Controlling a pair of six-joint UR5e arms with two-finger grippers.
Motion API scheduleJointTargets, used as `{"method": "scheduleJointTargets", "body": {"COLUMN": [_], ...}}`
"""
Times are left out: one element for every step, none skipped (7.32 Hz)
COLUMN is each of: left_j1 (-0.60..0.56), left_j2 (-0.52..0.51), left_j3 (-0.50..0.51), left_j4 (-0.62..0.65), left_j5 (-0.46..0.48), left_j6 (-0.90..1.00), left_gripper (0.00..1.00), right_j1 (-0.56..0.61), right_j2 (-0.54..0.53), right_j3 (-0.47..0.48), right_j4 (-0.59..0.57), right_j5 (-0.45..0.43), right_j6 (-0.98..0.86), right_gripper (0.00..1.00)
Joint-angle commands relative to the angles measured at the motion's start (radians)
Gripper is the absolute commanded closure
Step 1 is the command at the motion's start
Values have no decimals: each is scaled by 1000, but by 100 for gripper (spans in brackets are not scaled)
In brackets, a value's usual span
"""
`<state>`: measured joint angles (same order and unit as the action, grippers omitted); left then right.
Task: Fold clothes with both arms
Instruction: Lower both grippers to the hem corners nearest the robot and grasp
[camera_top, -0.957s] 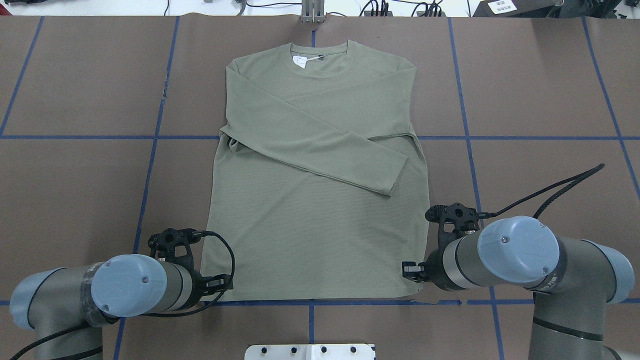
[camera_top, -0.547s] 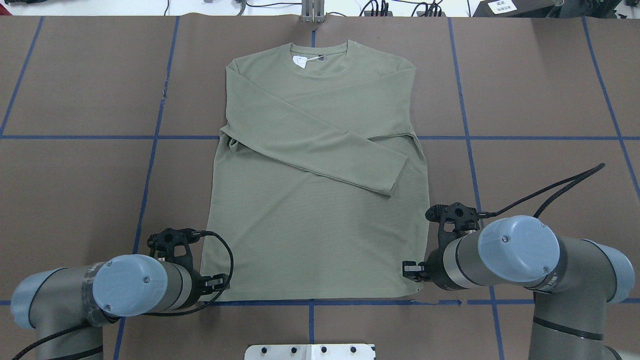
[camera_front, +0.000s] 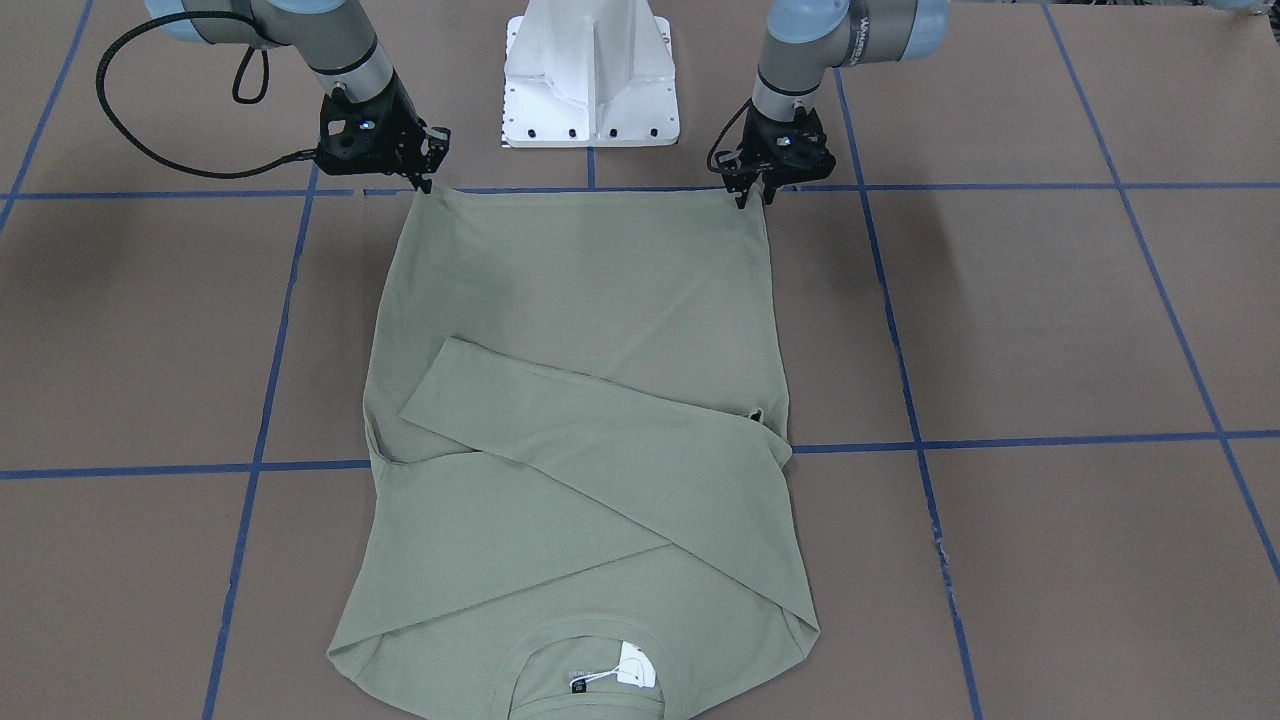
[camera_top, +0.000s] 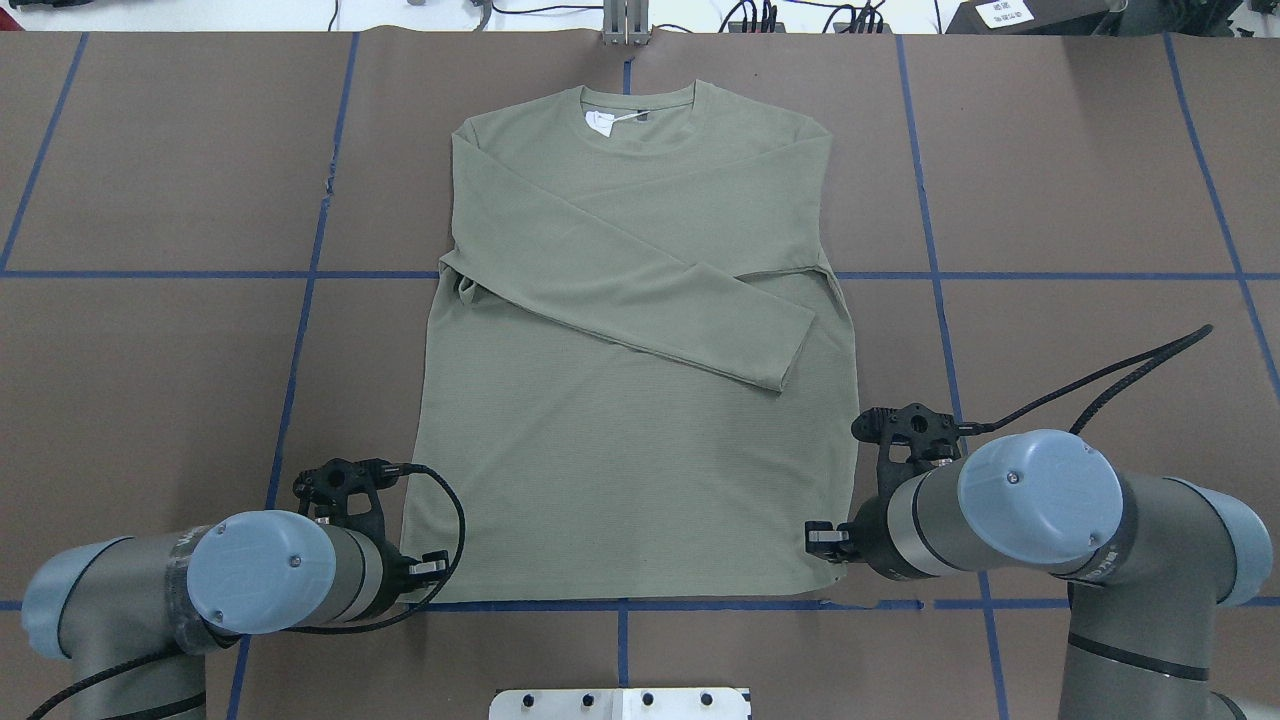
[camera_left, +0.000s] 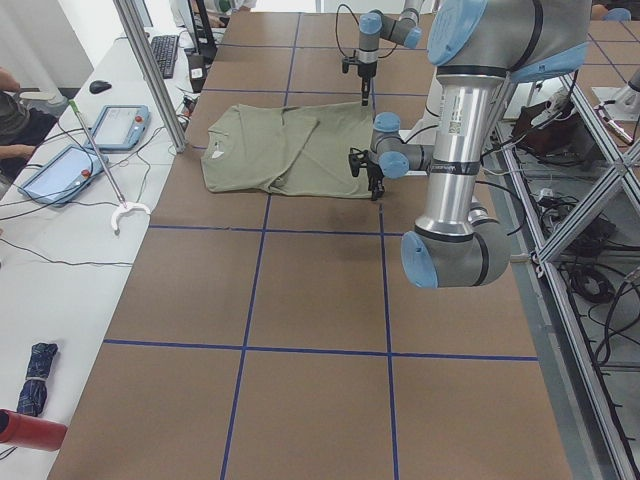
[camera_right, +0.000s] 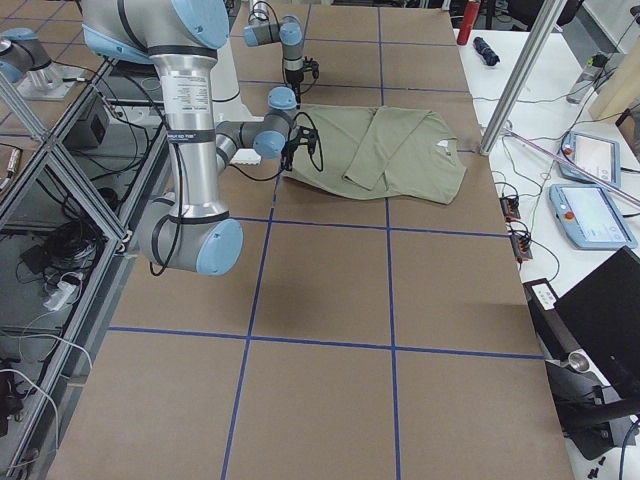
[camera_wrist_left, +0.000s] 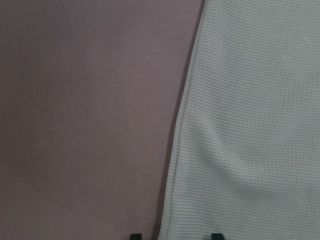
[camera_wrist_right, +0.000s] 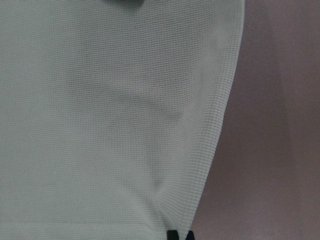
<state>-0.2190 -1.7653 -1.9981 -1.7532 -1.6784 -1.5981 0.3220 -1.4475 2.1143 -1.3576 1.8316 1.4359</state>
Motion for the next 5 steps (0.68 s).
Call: {"method": "scheduleJointTargets", "body": {"left_j1": [1, 1, -2, -5, -11], "left_j2": [-3, -5, -6, 9, 15], "left_j3": [-4, -11, -24, -77, -128], "left_j4": [1, 1, 1, 9, 33], "left_j5": [-3, -3, -3, -7, -7], "left_j6": [0, 0, 0, 0, 0], "left_gripper": [100, 100, 100, 100, 100], "right_j1": [0, 2, 3, 11, 28], "right_j2": [-1, -1, -2, -19, -52], "right_j3": [1, 1, 4, 27, 62], "right_j4": [0, 0, 0, 0, 0], "right_j5": [0, 2, 3, 17, 43], "right_j6": [0, 0, 0, 0, 0], "right_gripper": [100, 100, 100, 100, 100]}}
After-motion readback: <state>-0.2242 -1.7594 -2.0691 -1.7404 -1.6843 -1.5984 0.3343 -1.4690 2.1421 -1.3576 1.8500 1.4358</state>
